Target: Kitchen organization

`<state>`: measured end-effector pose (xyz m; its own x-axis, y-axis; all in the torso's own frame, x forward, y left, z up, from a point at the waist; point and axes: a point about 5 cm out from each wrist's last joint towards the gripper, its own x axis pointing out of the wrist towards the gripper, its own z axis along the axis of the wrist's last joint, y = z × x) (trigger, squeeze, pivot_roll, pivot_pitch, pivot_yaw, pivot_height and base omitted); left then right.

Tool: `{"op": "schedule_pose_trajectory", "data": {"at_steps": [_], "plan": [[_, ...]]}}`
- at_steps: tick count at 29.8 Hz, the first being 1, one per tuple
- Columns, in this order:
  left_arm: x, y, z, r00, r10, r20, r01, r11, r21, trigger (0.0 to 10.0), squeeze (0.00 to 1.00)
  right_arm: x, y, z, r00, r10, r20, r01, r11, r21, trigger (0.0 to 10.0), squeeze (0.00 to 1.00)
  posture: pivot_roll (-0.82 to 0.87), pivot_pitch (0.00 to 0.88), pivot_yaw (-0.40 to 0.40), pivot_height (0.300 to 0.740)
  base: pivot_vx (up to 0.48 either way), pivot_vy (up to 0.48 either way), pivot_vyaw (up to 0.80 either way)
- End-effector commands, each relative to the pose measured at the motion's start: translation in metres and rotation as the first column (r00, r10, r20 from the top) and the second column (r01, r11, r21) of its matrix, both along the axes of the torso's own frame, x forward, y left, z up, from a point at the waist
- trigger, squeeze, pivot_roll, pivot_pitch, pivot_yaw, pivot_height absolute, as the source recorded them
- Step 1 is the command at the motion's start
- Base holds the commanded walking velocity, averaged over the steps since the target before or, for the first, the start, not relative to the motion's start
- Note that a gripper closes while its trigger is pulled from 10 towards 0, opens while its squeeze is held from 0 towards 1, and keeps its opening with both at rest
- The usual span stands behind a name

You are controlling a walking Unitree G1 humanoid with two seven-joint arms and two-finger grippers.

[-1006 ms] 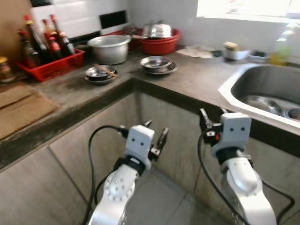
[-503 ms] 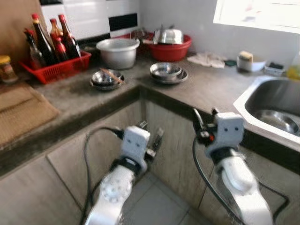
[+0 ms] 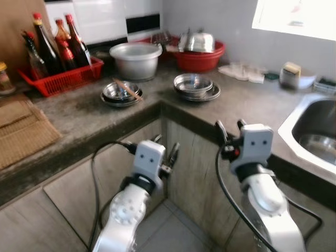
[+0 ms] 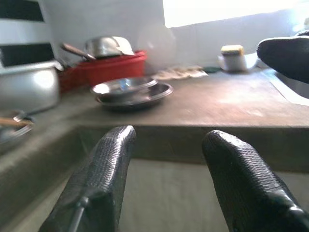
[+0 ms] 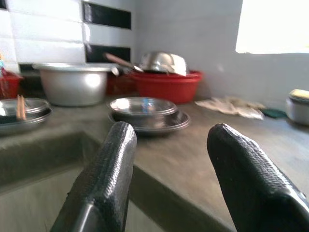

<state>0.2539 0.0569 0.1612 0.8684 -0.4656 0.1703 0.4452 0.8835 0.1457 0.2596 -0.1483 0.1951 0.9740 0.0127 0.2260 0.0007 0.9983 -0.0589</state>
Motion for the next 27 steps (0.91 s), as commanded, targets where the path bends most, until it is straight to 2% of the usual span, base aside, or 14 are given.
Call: {"op": "schedule_pose_trajectory", "data": {"at_steps": [1, 13, 27], "plan": [[0.001, 0.009, 0.001, 0.999, 0.032, 0.01, -0.033, 0.999, 0.018, 10.0, 0.0, 0.002, 0.007, 0.005, 0.999, 0.026, 0.02, -0.026, 1.0, 0.008, 10.0, 0.0, -0.01, 0.0, -0.019, 0.74, 0.307, 0.0, 0.0], [0.001, 0.008, 0.0, 1.0, 0.027, 0.011, -0.027, 1.0, 0.016, 10.0, 0.0, 0.006, 0.005, 0.008, 0.999, 0.03, 0.026, -0.03, 1.0, -0.004, 10.0, 0.0, -0.01, 0.0, -0.02, 0.74, 0.307, 0.0, 0.0], [0.0, 0.009, -0.003, 1.0, 0.023, 0.003, -0.023, 1.0, 0.021, 10.0, 0.0, 0.021, 0.0, 0.016, 0.999, 0.041, 0.028, -0.039, 0.997, -0.061, 10.0, 0.0, -0.01, 0.0, -0.022, 0.74, 0.304, 0.0, 0.0]]}}
